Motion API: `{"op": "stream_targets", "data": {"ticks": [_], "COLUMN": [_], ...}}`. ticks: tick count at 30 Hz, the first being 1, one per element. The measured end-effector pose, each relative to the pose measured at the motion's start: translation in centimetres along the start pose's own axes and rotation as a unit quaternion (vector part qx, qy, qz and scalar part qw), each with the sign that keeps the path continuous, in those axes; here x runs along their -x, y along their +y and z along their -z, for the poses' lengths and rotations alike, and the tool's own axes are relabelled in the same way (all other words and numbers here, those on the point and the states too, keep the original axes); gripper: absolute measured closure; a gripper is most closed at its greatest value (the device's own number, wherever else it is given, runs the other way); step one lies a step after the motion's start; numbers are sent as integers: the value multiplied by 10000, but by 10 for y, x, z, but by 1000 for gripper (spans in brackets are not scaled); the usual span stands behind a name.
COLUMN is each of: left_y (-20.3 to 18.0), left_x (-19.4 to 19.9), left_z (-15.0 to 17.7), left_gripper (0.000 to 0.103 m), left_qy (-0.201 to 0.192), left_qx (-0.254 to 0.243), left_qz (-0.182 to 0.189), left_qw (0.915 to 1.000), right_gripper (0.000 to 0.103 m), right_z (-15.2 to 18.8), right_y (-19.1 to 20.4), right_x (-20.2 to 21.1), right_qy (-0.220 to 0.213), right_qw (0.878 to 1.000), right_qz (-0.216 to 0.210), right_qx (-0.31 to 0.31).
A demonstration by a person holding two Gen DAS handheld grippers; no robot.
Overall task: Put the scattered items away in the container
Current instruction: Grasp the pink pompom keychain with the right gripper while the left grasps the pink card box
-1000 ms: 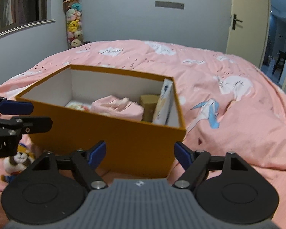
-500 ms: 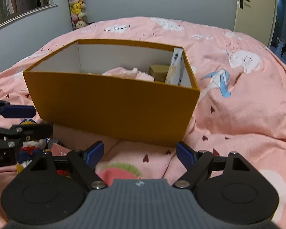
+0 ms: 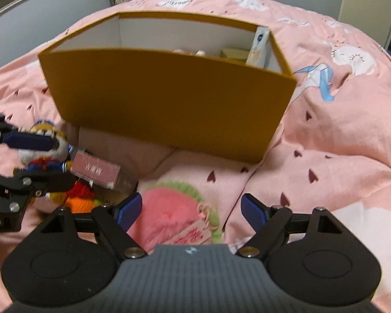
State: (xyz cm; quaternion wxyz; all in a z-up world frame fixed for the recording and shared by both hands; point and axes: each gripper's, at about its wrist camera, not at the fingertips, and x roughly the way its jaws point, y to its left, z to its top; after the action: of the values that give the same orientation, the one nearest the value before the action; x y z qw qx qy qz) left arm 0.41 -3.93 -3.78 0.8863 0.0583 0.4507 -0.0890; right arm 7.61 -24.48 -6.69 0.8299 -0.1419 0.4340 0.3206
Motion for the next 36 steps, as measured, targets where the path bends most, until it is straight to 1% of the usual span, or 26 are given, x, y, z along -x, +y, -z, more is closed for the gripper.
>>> {"op": "stream_targets", "data": {"ticks": [5, 8, 11, 15, 17, 21, 25, 31, 34, 36], "left_y": [1, -1, -3, -5, -5, -5, -5, -1, 3, 5], "left_x": [-4, -6, -6, -8, -8, -8, -7, -7, -7, -7], "left_z": [1, 2, 2, 2, 2, 2, 2, 3, 2, 2], "left_gripper": [38, 38, 38, 38, 38, 38, 38, 38, 38, 38], "left_qy": [103, 141, 161, 181, 187, 186, 183, 132, 83, 28], "left_qx": [-1, -55, -114, -138, -146, -144, -151, -87, -50, -150], "left_qz": [21, 26, 24, 32, 31, 26, 22, -19, -8, 38], "left_qw": [9999, 9999, 9998, 9997, 9997, 9997, 9997, 9999, 10000, 9999], "right_gripper": [19, 19, 23, 38, 44, 55, 58, 61, 62, 62], "right_z": [4, 6, 9, 10, 11, 12, 11, -4, -14, -18], "right_y": [6, 11, 12, 10, 11, 12, 13, 22, 22, 21], "right_x": [-7, -15, -25, -32, -33, -33, -29, -19, -20, -22], "right_qy": [213, 446, 686, 847, 892, 872, 761, 293, 146, 135], "right_qw": [9996, 9985, 9971, 9959, 9954, 9954, 9960, 9958, 9958, 9960], "right_qz": [-132, -222, -224, -229, -226, -235, -214, -19, 32, 39], "right_qx": [159, 243, 251, 230, 272, 326, 413, 868, 898, 885]}}
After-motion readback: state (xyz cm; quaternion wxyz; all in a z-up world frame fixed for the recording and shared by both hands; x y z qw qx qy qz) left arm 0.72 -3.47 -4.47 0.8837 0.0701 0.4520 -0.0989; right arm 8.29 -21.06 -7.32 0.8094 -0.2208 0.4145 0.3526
